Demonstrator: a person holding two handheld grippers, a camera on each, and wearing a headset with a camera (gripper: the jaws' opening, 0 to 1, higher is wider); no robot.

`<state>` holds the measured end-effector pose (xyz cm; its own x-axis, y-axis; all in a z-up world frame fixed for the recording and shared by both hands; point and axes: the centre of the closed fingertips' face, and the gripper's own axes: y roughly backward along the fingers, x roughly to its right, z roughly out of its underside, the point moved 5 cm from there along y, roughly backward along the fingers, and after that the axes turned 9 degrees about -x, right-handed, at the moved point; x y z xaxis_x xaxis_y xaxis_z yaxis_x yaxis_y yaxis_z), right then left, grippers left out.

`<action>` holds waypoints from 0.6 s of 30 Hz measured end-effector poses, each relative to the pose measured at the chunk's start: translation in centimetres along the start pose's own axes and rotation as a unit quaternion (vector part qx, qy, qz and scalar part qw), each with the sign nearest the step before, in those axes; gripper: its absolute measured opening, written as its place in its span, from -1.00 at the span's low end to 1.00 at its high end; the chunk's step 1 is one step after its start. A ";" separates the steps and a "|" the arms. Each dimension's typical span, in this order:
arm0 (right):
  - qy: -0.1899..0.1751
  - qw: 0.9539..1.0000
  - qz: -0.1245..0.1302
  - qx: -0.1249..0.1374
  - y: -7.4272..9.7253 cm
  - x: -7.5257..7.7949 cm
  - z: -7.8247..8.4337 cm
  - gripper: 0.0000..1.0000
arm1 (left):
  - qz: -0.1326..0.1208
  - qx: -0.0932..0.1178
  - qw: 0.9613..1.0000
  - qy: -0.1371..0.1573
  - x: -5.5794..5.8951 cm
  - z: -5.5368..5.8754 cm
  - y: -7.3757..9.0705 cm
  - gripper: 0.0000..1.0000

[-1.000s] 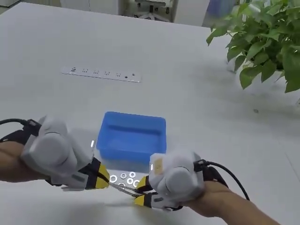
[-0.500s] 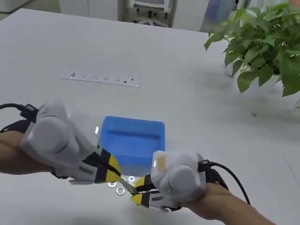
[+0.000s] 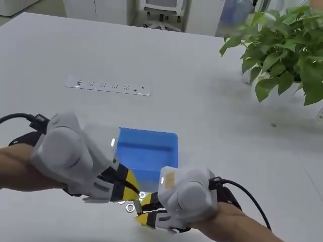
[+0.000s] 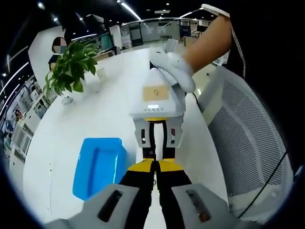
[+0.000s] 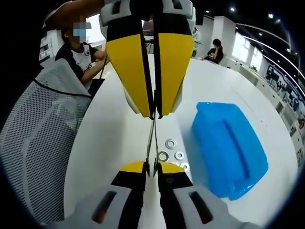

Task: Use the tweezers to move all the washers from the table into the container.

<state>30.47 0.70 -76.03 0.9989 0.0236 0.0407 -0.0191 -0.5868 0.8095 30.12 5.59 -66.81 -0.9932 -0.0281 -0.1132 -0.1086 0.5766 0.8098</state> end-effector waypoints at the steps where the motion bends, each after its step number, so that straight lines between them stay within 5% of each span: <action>1: -0.001 1.000 -0.001 0.000 0.0 0.0 0.0 -0.78 | 0.001 0.003 1.000 0.001 0.0 -0.1 0.0 -0.89; 18: 0.000 1.000 -0.001 -0.001 0.4 -0.3 0.4 -0.80 | 0.026 0.042 0.999 0.004 0.4 -0.6 -1.3 -0.89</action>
<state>30.19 0.12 -75.92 0.9990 0.0251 0.0382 -0.0162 -0.5855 0.8105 29.80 4.30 -67.59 -0.9977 -0.0016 -0.0673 -0.0526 0.6435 0.7636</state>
